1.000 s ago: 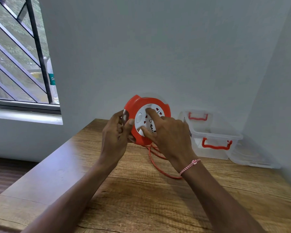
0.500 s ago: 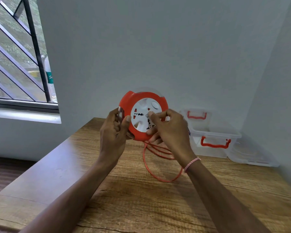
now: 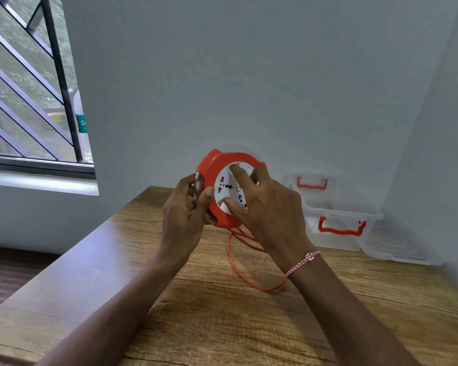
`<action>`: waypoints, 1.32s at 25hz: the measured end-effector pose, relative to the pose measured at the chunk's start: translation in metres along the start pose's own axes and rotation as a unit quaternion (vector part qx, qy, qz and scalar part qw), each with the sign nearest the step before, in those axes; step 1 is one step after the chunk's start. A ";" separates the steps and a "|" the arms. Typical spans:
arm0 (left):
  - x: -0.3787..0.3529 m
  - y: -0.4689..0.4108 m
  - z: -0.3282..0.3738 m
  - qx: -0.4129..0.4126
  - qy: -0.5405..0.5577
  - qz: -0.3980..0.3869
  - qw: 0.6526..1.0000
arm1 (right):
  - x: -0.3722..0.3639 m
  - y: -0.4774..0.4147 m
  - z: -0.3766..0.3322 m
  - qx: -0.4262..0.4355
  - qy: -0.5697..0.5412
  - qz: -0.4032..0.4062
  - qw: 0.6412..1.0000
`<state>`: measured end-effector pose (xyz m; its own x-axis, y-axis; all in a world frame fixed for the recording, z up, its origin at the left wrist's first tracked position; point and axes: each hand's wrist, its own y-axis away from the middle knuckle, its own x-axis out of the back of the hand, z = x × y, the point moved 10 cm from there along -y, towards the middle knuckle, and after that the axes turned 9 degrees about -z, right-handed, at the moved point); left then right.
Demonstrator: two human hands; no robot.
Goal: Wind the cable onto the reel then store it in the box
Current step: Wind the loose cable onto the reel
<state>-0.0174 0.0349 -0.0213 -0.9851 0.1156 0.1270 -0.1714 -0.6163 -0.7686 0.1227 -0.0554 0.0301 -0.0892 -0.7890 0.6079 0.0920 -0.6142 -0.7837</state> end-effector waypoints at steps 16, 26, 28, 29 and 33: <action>0.001 0.000 -0.002 -0.014 -0.042 -0.002 0.999 | -0.081 0.038 0.027 -0.392 -0.714 -0.105 0.570; 0.011 -0.005 -0.019 0.052 0.010 0.004 0.999 | -0.002 0.001 -0.005 0.065 -0.010 -0.004 0.998; 0.010 -0.006 -0.015 0.036 -0.005 -0.001 0.999 | -0.002 -0.001 -0.001 0.042 -0.004 -0.012 0.999; 0.008 -0.005 -0.012 0.028 -0.008 -0.004 1.000 | -0.003 0.000 0.002 0.016 -0.013 -0.020 1.000; -0.003 -0.003 -0.002 -0.002 0.000 -0.022 1.000 | -0.010 0.005 0.002 -0.039 -0.028 -0.030 0.998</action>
<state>-0.0144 0.0378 -0.0204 -0.9768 0.1425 0.1601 -0.2140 -0.6081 -0.7645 0.1258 -0.0509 0.0202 -0.0375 -0.7517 0.6584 0.0104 -0.6592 -0.7519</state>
